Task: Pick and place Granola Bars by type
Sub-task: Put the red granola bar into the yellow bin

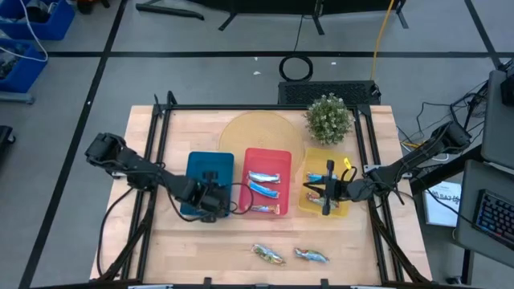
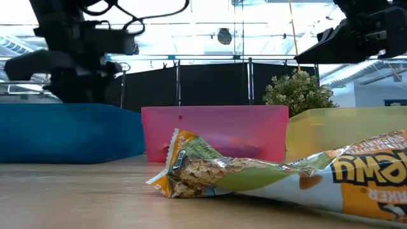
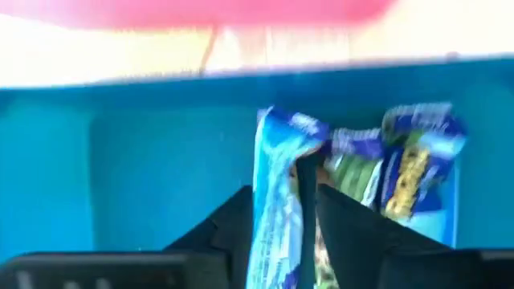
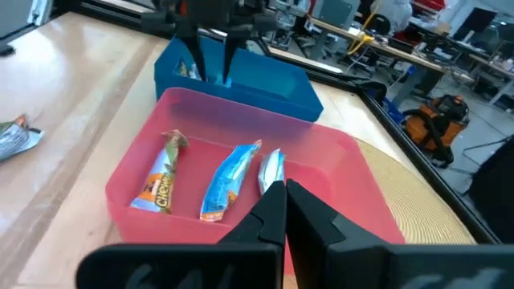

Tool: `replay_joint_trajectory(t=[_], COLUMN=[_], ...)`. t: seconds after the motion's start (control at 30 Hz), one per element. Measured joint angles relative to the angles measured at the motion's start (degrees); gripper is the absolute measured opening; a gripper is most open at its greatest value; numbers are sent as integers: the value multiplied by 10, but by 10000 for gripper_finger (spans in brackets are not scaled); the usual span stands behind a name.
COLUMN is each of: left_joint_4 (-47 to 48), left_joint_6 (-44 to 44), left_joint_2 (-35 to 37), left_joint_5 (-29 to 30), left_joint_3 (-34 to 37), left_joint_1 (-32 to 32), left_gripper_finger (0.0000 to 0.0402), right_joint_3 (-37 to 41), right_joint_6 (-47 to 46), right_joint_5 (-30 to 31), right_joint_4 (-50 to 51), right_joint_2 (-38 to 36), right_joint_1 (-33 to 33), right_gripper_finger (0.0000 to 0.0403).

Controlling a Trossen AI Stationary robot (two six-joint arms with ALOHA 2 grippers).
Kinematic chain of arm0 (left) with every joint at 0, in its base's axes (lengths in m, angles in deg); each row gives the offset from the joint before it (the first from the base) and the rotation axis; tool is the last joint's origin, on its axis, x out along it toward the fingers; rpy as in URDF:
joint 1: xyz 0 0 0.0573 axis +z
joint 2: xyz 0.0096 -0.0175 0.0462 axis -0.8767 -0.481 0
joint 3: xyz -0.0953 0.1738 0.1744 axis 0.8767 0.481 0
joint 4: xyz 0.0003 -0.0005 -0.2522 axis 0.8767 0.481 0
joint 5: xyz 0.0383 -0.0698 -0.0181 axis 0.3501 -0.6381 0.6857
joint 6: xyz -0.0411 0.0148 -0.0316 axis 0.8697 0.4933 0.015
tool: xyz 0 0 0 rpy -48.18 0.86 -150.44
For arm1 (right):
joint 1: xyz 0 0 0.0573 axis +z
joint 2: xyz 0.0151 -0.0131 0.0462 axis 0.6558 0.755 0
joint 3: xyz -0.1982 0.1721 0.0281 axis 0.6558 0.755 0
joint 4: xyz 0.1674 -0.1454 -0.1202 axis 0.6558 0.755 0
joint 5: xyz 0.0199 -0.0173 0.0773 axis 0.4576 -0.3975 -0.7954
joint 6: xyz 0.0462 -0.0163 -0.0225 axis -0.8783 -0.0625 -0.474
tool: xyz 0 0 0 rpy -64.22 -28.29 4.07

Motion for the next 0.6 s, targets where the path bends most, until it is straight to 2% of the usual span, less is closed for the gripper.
replay_joint_trajectory(t=[0.1, 0.2, 0.3, 0.4, 0.5, 0.6], left_joint_4=[-22, -59, -68, -62, -73, -174], left_joint_6=[-15, -61, -83, -77, -52, -62], left_joint_2=[0, 4, 44, 115, 212, 307], left_joint_5=[35, 103, 179, 224, 233, 234], left_joint_3=[-11, -11, -11, 8, 62, 154], left_joint_1=[-13, -44, -81, -110, -128, -126], left_gripper_finger=[175, 177, 140, 78, 15, 12], right_joint_3=[0, 0, 0, 0, 0, 0], right_joint_6=[5, -3, -10, -9, -9, -6], right_joint_5=[-1, -1, -1, -1, -1, 0], right_joint_4=[2, 3, 4, 13, 29, 28], right_joint_2=[0, 0, 0, 0, 0, 0], right_joint_1=[0, 0, 1, 5, 5, 4], right_gripper_finger=[0, 0, 0, 0, 0, 0])
